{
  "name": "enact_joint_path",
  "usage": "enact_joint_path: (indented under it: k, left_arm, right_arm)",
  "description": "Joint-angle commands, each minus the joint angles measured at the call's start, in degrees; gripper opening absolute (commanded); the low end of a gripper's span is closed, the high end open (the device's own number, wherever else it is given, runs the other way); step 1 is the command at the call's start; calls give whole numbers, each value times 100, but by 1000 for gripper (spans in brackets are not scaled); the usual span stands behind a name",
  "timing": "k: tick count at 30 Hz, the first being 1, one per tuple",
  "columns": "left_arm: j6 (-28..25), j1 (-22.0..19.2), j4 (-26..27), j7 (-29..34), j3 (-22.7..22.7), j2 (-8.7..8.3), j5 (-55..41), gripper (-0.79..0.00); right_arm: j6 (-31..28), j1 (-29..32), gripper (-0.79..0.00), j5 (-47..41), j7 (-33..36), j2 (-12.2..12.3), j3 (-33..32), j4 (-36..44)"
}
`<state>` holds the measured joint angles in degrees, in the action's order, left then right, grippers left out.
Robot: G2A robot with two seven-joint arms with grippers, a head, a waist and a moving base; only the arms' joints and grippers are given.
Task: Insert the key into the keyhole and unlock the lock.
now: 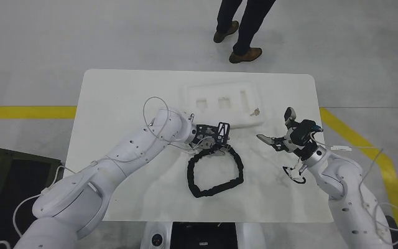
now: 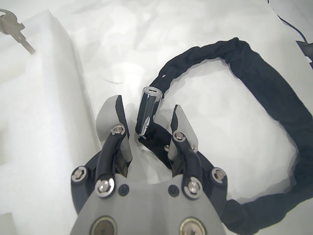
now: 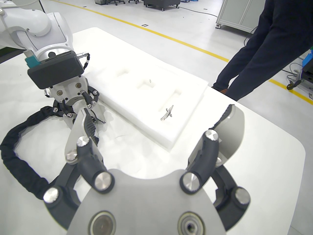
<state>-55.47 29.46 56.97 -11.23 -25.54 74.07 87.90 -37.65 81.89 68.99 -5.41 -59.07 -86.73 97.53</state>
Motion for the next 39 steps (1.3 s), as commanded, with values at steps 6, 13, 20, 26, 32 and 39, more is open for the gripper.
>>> enact_joint_path:
  k: [6, 13, 20, 26, 32, 39]
  left_arm:
    - [-12, 9, -71, -38, 8, 52, 138, -616]
    - [58, -22, -27, -213, -49, 68, 320, -785]
    - [173, 48, 240, -337, -334, -39, 334, -785]
    - [221, 336, 751, -194, -829, -271, 185, -785]
    - [488, 923, 1624, 239, -1661, -626, 49, -785]
    - [996, 1980, 2936, 696, -2905, -1057, 116, -785]
  right_arm:
    - [0, 0, 0, 0, 0, 0, 0, 0]
    - [0, 0, 0, 0, 0, 0, 0, 0]
    - [0, 0, 0, 0, 0, 0, 0, 0]
    - [0, 0, 0, 0, 0, 0, 0, 0]
    - [0, 0, 0, 0, 0, 0, 0, 0]
    - [0, 0, 0, 0, 0, 0, 0, 0]
